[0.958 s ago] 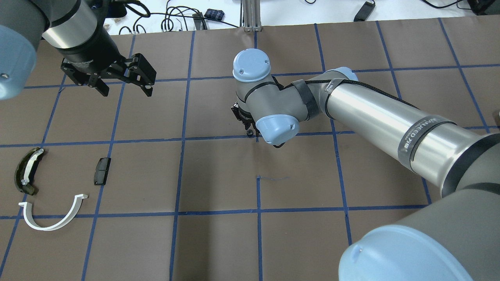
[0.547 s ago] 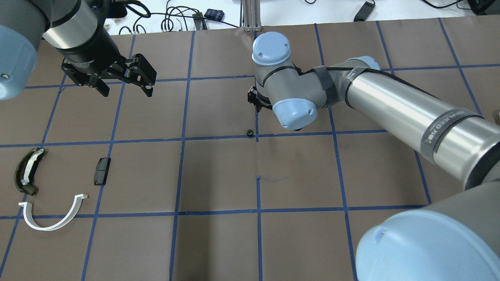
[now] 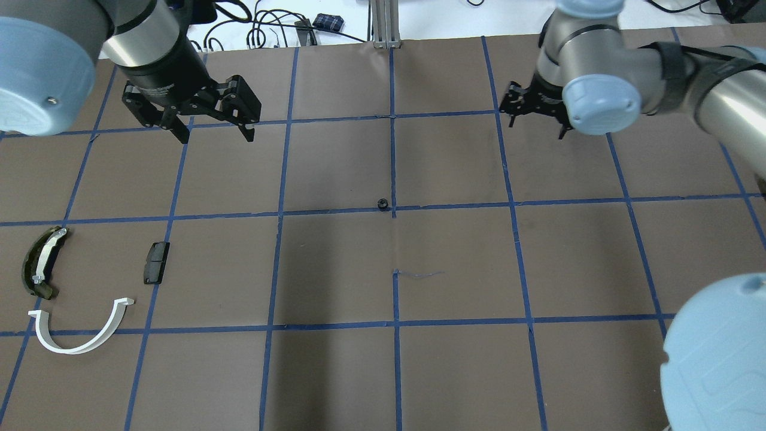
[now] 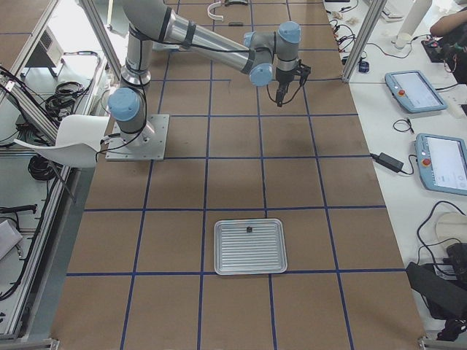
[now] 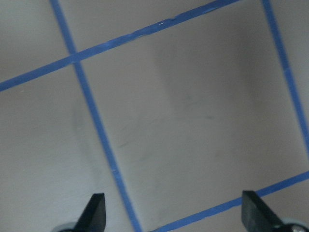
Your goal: Place bearing gear from tray to pile
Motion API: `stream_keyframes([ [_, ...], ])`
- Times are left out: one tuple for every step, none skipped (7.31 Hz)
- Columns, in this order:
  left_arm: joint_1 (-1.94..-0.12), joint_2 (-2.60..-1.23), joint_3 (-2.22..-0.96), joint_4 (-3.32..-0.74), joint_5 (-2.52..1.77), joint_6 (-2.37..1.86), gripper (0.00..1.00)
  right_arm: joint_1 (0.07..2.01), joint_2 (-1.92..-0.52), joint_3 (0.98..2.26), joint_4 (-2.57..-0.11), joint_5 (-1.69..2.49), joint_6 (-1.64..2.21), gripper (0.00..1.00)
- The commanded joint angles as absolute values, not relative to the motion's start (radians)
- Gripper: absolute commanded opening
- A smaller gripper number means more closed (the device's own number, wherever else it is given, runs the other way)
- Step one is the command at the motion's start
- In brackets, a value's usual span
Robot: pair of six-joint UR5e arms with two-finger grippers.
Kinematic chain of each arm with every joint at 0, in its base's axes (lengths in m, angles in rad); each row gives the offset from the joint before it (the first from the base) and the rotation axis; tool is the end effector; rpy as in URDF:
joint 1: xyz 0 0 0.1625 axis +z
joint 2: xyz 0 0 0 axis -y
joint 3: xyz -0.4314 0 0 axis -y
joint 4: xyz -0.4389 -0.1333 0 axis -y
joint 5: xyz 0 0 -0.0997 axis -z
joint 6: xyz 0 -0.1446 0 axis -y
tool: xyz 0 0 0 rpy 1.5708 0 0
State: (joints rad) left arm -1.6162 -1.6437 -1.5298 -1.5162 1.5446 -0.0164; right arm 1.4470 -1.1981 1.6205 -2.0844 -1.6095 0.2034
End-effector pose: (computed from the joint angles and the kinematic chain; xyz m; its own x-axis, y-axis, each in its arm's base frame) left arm -0.1630 -0.5662 0.4365 -0.9992 0.0296 0.0266 0.0290 0.9993 -0.0223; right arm 0.0440 -0.6805 0.2495 -0.9459 0.3239 0.0193 0.3206 0.9422 -0.0970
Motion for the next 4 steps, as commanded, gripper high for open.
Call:
stream_keyframes([
  [-1.707,-1.803,-1.516,-1.391,1.494,-0.052,1.00,1.219,-1.227,1.605,-2.031,-1.627,-0.187,1.00],
  [-1.797,-1.881,-1.520,-1.331,1.541,-0.101,1.00,1.130,-1.223,1.606,-2.045,-1.649,-0.410,1.00],
  [-1.828,-1.946,-1.531,-1.249,1.531,-0.201,1.00,1.015,-1.218,1.606,-2.052,-1.641,-0.602,1.00],
  [-1.844,-2.007,-1.529,-1.185,1.528,-0.221,1.00,0.899,-1.212,1.620,-2.054,-1.635,-0.794,1.00],
])
